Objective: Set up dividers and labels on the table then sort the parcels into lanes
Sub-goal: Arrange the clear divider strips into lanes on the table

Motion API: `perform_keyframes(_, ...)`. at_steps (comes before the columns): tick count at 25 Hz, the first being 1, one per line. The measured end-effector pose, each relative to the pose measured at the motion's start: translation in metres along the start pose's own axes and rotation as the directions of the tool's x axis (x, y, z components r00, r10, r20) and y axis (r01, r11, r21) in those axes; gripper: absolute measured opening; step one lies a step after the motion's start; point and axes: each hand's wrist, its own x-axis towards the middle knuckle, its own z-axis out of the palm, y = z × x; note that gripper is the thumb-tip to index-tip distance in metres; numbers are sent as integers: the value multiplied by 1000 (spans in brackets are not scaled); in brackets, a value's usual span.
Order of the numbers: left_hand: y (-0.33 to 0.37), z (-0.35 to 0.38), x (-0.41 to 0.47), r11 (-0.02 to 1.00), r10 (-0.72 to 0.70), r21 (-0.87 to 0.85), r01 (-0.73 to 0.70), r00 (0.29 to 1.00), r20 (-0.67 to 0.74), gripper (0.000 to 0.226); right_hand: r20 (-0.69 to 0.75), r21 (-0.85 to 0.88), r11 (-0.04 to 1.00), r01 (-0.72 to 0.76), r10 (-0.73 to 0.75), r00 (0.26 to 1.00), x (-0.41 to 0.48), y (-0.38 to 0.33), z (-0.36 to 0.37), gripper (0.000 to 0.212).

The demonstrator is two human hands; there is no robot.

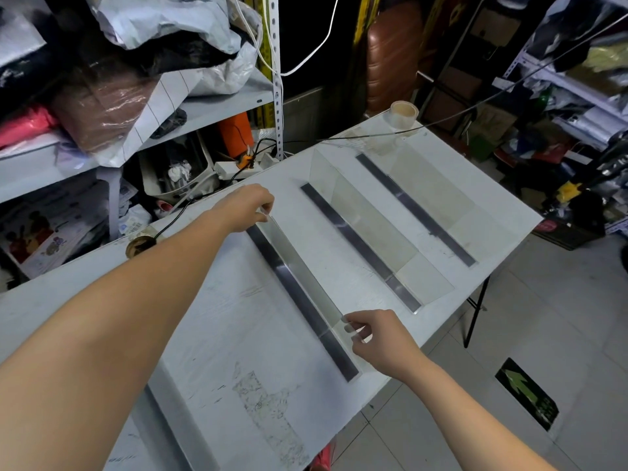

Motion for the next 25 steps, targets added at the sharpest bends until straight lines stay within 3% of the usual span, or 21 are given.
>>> perform_keyframes(9,3,-1,-5,998,-50,28,50,999,4,17,39,-28,999,-22,23,999,5,-5,-4,47)
perform_keyframes(15,23,-14,-24,988,-144,51,146,989,-30,51,-2,-113,993,35,-35,999,15,-27,-15,53)
perform_keyframes(17,31,-19,-45,965,-253,57,256,966,-52,59,-39,-196,975,105,-115,993,24,-41,-20,57)
perform_keyframes(20,40,-27,-85,913,-398,64,403,914,-84,51,-70,-303,928,219,-250,966,41,-66,-31,58)
perform_keyframes(25,42,-42,-180,767,-628,51,640,764,-149,45,-28,-396,837,379,-423,906,63,-119,-37,60)
